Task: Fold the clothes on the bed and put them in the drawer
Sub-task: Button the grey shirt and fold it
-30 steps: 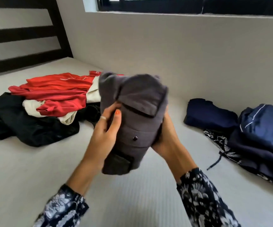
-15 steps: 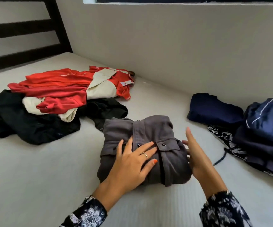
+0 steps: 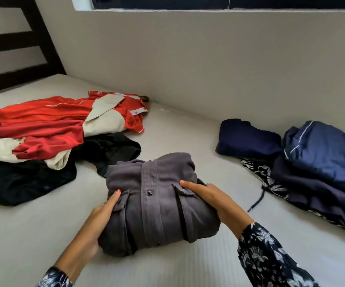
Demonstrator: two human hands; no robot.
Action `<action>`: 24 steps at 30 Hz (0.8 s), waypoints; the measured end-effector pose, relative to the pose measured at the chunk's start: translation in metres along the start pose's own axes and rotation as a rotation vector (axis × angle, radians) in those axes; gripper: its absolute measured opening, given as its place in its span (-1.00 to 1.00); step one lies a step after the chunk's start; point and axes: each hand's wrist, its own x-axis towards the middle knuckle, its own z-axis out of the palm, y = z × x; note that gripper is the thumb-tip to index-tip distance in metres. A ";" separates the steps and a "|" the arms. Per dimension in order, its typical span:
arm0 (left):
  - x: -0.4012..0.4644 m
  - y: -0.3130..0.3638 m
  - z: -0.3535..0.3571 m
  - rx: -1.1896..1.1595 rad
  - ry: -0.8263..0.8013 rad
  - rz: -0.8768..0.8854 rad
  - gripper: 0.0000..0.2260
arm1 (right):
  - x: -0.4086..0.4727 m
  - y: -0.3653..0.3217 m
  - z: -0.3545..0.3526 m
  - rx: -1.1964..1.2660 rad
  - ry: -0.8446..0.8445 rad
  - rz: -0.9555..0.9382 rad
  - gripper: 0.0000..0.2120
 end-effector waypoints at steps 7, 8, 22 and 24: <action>0.017 0.035 0.025 -0.205 -0.044 0.063 -0.77 | -0.003 0.001 -0.004 0.207 -0.013 -0.063 -0.50; 0.026 0.047 0.032 -0.221 -0.033 0.107 -0.79 | 0.001 -0.004 -0.010 0.233 -0.003 -0.109 -0.59; 0.201 0.269 0.200 0.512 0.024 0.717 -0.46 | 0.187 -0.109 -0.117 0.500 0.466 -0.302 -0.16; 0.237 0.224 0.228 0.608 -0.031 0.699 -0.52 | 0.213 -0.089 -0.117 0.322 0.640 -0.270 -0.24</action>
